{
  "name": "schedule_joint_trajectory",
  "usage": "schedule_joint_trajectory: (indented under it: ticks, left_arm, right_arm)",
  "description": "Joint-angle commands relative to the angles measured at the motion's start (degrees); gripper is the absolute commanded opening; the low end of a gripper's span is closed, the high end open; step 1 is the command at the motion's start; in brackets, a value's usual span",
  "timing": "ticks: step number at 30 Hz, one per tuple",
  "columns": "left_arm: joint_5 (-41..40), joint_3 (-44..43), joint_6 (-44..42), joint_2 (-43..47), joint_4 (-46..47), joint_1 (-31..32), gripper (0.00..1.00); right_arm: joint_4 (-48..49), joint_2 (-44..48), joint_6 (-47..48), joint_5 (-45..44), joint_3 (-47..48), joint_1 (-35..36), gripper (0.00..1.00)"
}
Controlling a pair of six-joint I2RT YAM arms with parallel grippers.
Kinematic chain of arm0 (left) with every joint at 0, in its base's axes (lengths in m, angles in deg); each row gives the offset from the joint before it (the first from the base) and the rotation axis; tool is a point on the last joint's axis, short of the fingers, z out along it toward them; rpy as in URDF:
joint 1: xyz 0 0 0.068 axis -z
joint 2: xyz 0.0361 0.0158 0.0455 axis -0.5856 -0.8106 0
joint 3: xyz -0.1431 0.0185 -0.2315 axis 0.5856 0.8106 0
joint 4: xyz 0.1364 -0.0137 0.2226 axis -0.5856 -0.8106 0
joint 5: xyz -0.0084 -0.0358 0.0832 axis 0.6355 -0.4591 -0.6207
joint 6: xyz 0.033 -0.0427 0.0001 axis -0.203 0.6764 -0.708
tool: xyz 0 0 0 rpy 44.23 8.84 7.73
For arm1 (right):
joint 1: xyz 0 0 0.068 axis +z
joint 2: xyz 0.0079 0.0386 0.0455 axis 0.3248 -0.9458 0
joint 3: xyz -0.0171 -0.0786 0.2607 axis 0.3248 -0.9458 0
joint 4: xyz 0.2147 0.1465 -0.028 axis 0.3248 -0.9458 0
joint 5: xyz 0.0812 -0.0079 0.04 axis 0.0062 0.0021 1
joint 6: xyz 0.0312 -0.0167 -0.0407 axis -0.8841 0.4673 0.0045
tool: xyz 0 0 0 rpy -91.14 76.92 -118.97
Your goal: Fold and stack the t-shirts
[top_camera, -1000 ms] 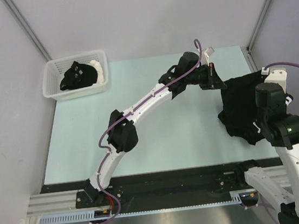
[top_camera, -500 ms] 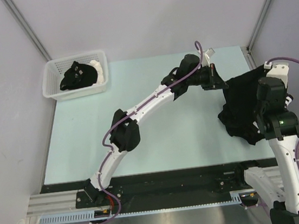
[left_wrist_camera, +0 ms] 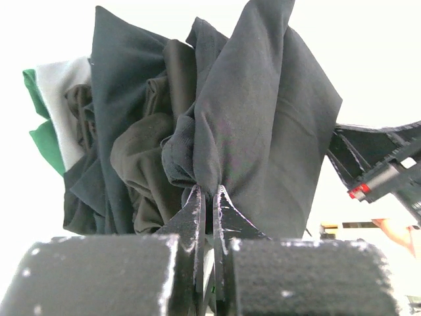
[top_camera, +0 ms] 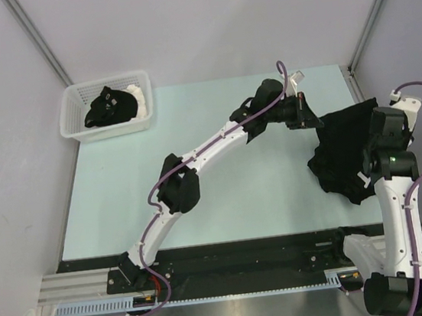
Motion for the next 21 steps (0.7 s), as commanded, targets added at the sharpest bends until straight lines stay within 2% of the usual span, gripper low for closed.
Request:
schedule_joint_trajectory:
  ticks: [1, 15, 21]
  left_arm:
    - [1.7, -2.4, 1.1, 0.9, 3.1, -0.2, 0.0]
    - [3.0, -1.0, 2.0, 1.5, 4.6, 0.0, 0.0]
    - [3.7, -1.0, 2.0, -0.1, 4.7, 0.2, 0.0]
  right_arm:
    - [2.5, 1.0, -2.4, -4.2, 0.2, -3.2, 0.0]
    - [2.2, 0.3, -1.6, -4.4, 5.1, -8.3, 0.0]
    - [1.7, -0.2, -1.4, -5.6, 3.7, -9.1, 0.0]
